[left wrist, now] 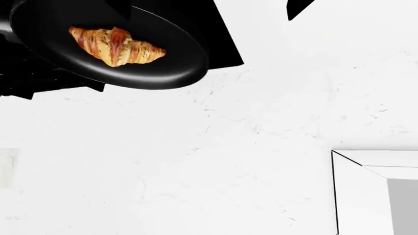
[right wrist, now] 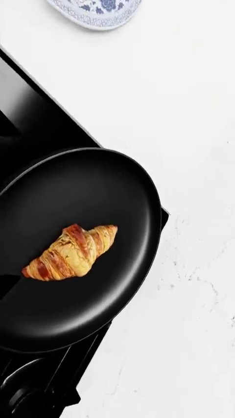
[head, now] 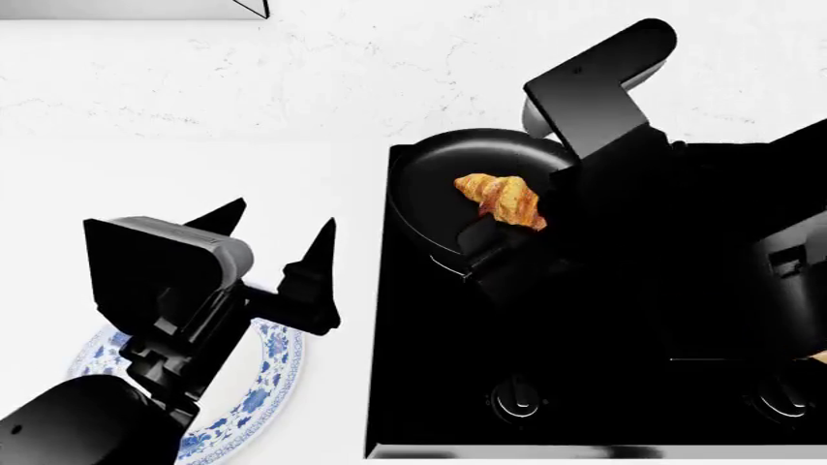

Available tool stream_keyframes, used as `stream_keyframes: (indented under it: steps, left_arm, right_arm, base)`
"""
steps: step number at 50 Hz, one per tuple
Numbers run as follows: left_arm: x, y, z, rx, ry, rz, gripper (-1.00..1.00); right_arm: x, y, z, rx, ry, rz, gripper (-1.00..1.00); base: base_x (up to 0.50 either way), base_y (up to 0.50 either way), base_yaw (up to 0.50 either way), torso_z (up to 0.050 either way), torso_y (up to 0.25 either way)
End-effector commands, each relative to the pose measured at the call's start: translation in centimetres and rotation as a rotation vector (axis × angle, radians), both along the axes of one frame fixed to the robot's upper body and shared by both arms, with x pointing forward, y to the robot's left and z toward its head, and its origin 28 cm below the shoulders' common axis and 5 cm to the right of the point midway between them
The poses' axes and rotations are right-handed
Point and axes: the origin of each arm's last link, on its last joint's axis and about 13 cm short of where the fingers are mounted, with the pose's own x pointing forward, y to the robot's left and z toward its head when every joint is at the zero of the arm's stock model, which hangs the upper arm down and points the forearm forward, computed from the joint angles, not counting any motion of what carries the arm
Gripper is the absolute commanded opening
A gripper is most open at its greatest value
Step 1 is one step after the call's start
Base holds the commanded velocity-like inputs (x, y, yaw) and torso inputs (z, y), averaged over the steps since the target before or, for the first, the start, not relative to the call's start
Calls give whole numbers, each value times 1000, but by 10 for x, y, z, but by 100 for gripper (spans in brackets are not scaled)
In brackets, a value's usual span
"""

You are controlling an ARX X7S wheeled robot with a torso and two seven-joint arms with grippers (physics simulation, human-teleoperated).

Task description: Pick the croissant and place it on the pan. Then turn on the stove to warm the croissant.

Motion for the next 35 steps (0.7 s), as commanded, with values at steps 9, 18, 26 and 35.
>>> stream_keyframes:
  steps: [9, 18, 26, 35]
  left_arm:
    - [-2, -6, -1, -4, 9, -66, 100]
    - [-4, -7, 0, -9, -6, -80, 100]
    - [-7, -5, 1, -1, -24, -89, 100]
    - [-3, -3, -1, -9, -15, -99, 100]
  right_arm:
    - [-50, 22, -8, 73, 20, -113, 100]
    - [-76, 27, -20, 124, 15, -181, 100]
    - [-93, 30, -26, 160, 17, -214, 100]
    - [-106, 33, -37, 193, 44, -270, 100]
  base:
    - [0, 0, 0, 0, 0]
    - [0, 0, 0, 0, 0]
    - [0, 0, 0, 0, 0]
    - [0, 0, 0, 0, 0]
